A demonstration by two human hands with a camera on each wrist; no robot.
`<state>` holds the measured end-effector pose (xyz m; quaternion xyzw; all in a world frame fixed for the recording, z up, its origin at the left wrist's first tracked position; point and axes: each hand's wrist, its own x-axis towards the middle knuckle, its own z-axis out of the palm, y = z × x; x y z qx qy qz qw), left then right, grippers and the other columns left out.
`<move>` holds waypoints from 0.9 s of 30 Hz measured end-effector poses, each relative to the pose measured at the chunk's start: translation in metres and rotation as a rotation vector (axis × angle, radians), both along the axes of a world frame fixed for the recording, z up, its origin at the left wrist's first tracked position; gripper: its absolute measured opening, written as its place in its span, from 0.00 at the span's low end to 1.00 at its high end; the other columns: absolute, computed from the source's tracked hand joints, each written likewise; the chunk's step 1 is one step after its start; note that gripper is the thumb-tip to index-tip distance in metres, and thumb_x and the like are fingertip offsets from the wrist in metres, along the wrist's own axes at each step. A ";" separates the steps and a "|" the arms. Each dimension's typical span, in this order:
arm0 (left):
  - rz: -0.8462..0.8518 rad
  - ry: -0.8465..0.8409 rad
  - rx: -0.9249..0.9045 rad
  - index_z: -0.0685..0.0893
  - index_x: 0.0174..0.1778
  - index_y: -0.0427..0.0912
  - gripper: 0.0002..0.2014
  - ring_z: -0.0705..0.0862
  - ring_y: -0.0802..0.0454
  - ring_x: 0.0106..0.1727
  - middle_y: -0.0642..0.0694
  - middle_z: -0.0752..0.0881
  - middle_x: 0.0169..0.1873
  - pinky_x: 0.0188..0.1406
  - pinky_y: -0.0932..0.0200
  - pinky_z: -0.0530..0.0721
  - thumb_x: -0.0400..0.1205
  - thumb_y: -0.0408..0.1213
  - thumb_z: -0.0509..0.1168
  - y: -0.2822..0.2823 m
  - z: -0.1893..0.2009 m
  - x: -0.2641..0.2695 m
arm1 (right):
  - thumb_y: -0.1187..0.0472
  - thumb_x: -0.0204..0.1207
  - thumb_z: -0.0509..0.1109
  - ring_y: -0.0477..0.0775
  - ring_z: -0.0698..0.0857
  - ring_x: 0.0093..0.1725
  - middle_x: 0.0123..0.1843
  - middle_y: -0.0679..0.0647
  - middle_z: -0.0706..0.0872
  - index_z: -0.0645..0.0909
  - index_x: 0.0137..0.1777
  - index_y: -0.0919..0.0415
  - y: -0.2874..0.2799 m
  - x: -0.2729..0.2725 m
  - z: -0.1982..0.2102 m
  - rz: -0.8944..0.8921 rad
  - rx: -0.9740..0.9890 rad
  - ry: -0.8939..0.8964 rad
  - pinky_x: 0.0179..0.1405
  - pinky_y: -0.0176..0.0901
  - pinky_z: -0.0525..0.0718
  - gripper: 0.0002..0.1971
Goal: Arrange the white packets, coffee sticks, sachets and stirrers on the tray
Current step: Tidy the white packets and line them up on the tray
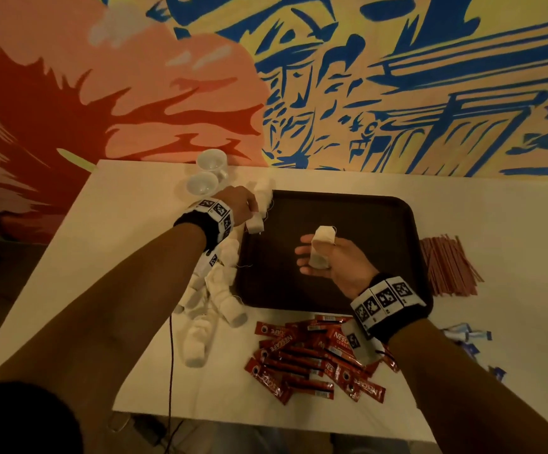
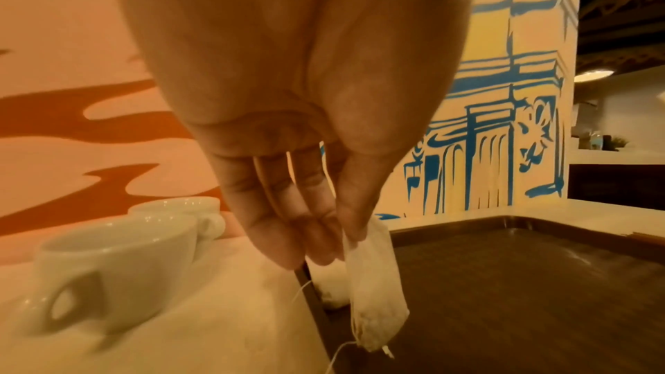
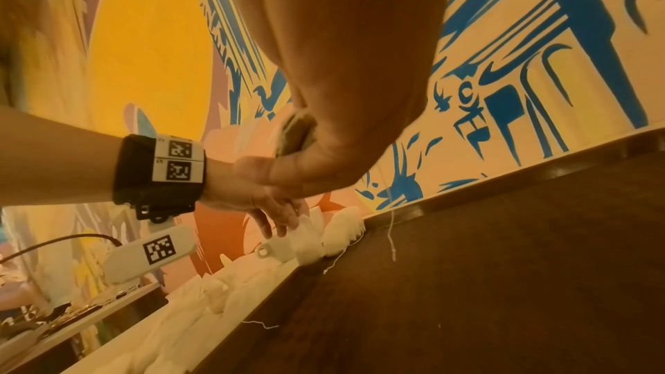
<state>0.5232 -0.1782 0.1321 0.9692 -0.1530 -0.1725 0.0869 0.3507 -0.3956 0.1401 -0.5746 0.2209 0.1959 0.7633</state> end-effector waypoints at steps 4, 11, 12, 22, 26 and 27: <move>0.019 0.033 0.044 0.82 0.39 0.59 0.10 0.85 0.45 0.55 0.49 0.86 0.54 0.51 0.57 0.80 0.78 0.36 0.70 -0.003 -0.023 0.020 | 0.60 0.89 0.64 0.60 0.91 0.52 0.58 0.65 0.90 0.84 0.66 0.66 -0.001 0.007 -0.004 -0.004 0.031 0.014 0.48 0.48 0.91 0.13; 0.072 -0.040 0.022 0.80 0.35 0.61 0.11 0.85 0.47 0.49 0.50 0.85 0.51 0.54 0.52 0.85 0.78 0.39 0.70 -0.007 -0.036 0.046 | 0.59 0.89 0.64 0.58 0.91 0.49 0.55 0.64 0.90 0.84 0.65 0.67 0.001 0.018 -0.007 -0.004 0.073 0.009 0.45 0.46 0.92 0.13; 0.071 -0.051 0.014 0.79 0.35 0.61 0.11 0.85 0.47 0.50 0.50 0.85 0.51 0.53 0.53 0.84 0.78 0.40 0.70 -0.007 -0.036 0.048 | 0.59 0.89 0.64 0.58 0.91 0.49 0.55 0.64 0.90 0.84 0.65 0.67 0.002 0.019 -0.008 -0.004 0.078 0.008 0.45 0.46 0.92 0.13; 0.045 -0.101 0.009 0.85 0.48 0.56 0.10 0.84 0.46 0.57 0.49 0.86 0.55 0.65 0.46 0.73 0.81 0.34 0.66 -0.021 -0.032 0.053 | 0.58 0.88 0.65 0.59 0.90 0.52 0.57 0.64 0.89 0.83 0.67 0.66 0.003 0.021 -0.010 0.004 0.096 0.028 0.47 0.47 0.91 0.15; 0.054 -0.200 -0.021 0.83 0.57 0.51 0.08 0.84 0.45 0.57 0.47 0.85 0.57 0.55 0.48 0.77 0.83 0.38 0.66 -0.022 -0.032 0.048 | 0.59 0.88 0.65 0.59 0.91 0.52 0.57 0.64 0.89 0.83 0.67 0.66 0.002 0.021 -0.009 -0.005 0.093 0.025 0.46 0.46 0.91 0.14; 0.056 -0.219 -0.034 0.83 0.56 0.50 0.07 0.84 0.45 0.57 0.47 0.85 0.56 0.55 0.49 0.78 0.83 0.39 0.66 -0.023 -0.031 0.043 | 0.59 0.89 0.65 0.58 0.91 0.51 0.57 0.65 0.89 0.83 0.67 0.67 0.002 0.021 -0.008 -0.007 0.093 0.017 0.46 0.46 0.91 0.14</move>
